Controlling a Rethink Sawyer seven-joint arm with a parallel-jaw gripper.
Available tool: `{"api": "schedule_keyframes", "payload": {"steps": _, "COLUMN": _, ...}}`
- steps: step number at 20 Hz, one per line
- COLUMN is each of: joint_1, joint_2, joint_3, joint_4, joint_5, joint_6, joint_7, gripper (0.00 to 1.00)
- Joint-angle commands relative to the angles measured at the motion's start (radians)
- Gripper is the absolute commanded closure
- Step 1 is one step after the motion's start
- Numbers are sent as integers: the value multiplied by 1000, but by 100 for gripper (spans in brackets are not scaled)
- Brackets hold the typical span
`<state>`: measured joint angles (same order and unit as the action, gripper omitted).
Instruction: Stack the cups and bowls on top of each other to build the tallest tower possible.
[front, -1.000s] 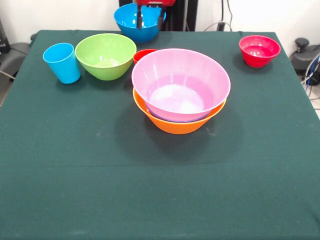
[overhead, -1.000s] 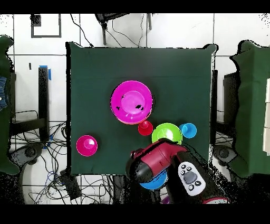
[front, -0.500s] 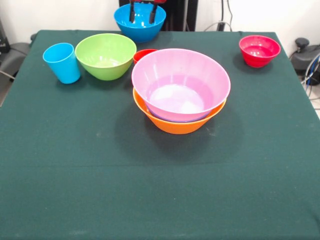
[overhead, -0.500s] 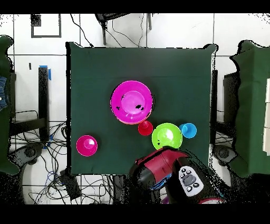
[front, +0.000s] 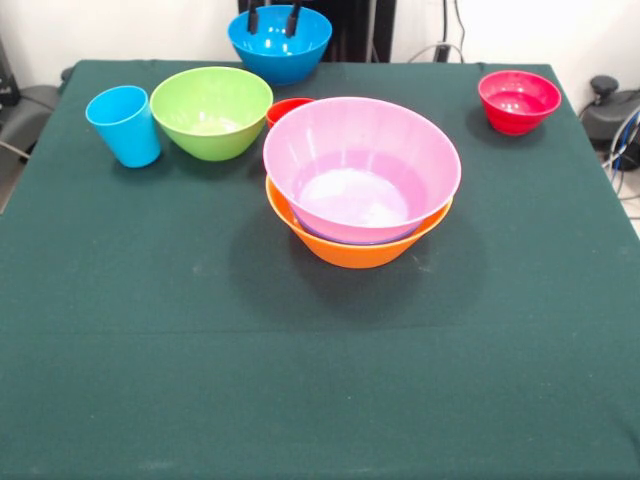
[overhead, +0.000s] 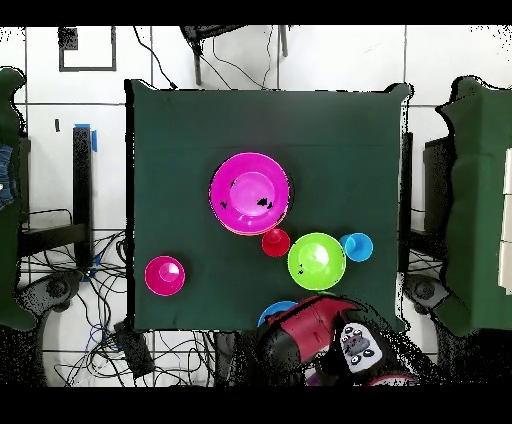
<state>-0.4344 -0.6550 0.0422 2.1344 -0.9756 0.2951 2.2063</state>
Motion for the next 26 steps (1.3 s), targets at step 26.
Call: {"api": "schedule_keyframes", "payload": {"steps": 26, "joint_1": -267, "joint_2": 37, "joint_3": 197, "joint_4": -100, "joint_5": -70, "joint_6": 68, "joint_7": -330, "gripper": 0}}
